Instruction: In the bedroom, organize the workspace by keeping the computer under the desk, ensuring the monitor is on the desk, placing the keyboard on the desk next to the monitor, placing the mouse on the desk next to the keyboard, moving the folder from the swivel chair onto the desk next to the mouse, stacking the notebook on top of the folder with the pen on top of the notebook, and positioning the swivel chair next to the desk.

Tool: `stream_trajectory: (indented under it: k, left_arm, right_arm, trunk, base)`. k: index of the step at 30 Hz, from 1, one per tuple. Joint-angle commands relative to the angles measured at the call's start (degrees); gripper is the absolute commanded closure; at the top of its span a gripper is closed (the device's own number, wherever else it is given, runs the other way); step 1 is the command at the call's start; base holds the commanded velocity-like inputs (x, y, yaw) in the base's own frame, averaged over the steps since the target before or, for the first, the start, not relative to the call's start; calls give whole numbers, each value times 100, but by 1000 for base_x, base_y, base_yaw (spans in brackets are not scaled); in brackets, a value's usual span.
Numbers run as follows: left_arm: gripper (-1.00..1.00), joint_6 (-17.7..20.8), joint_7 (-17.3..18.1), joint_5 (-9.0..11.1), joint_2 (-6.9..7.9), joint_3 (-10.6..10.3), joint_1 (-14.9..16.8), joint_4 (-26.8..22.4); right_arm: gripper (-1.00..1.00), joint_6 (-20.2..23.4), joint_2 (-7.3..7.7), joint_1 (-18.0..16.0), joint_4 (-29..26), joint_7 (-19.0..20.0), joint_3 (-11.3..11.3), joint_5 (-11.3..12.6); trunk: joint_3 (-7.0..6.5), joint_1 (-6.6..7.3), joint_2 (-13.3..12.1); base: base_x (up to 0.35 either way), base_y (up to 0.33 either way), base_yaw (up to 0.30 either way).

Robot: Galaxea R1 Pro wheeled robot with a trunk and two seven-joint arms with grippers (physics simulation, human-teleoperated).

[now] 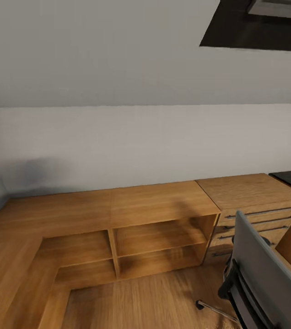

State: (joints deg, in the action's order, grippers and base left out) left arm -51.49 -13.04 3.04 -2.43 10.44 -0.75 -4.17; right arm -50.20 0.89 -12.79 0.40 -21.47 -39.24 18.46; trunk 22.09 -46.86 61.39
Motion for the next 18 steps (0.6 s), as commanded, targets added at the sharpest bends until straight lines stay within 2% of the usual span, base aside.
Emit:
stream_trajectory:
  k: [1, 18]
  left_arm:
    - [-100, -8, 14, 29, -2, 2, -5, -14]
    - [-100, -10, 13, 29, -3, 1, -4, -14]
  right_arm:
    - [-100, -7, -1, -4, 4, -32, -49, 18]
    - [-100, 15, -3, -4, 32, -7, -64, -12]
  trunk:
    - [5, -1, 4]
    - [5, -1, 4]
  base:
    - [20, 0, -300]
    - [3, 0, -300]
